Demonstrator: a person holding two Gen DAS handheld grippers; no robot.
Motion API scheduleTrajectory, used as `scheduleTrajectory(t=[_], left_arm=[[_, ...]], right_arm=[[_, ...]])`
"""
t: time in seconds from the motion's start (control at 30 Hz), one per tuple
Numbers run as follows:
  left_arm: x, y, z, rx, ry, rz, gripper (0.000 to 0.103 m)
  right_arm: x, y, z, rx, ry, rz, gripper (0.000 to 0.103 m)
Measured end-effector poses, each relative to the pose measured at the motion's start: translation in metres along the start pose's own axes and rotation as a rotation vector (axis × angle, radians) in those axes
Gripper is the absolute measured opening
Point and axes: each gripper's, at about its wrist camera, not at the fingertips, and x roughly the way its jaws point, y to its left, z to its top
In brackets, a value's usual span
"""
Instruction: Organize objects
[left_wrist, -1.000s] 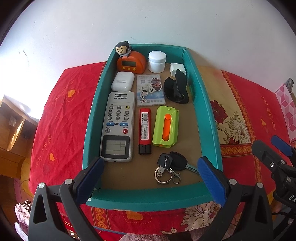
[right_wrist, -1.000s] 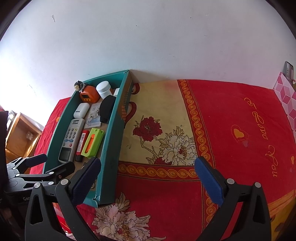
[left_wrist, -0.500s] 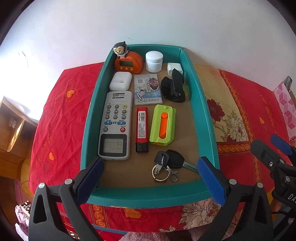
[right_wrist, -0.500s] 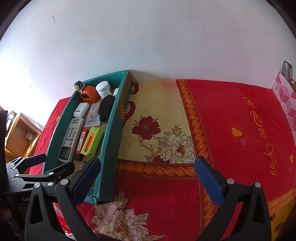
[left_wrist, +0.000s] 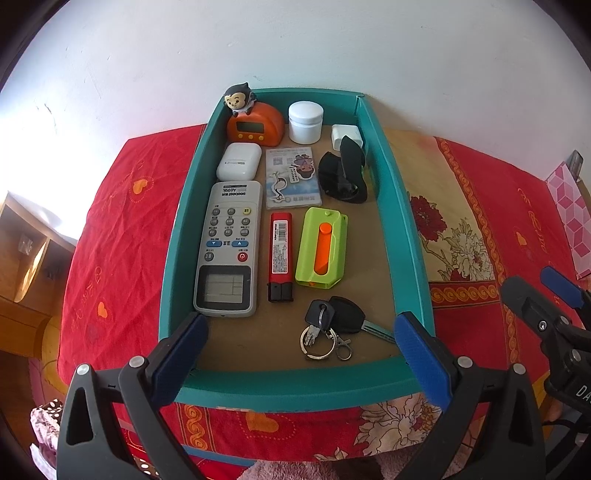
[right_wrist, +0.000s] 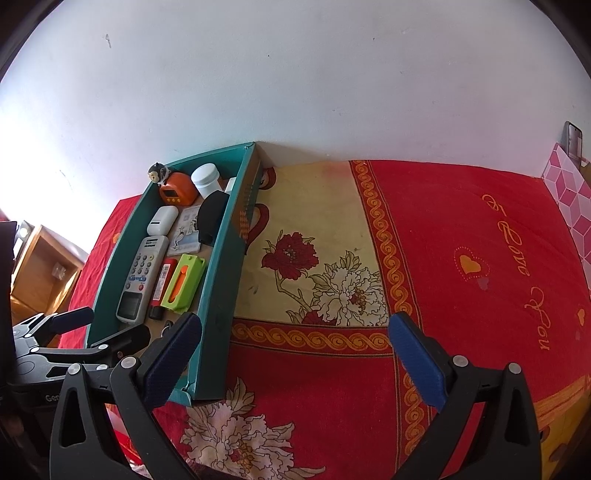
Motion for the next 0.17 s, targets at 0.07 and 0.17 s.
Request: scheduleTrajectory(t=[0.07, 0.17], left_arm=[[-0.0002, -0.0002, -0.0001, 0.0, 0.0, 0.002, 0.102], [0.0005, 0.0001, 0.0005, 0.0, 0.003, 0.006, 0.102]], right_arm=[[-0.0006, 0.0008, 0.0, -0.003, -0.002, -0.001, 0.103], [-0.0011, 0.0011, 0.0, -0.005, -0.002, 0.0, 0.103]])
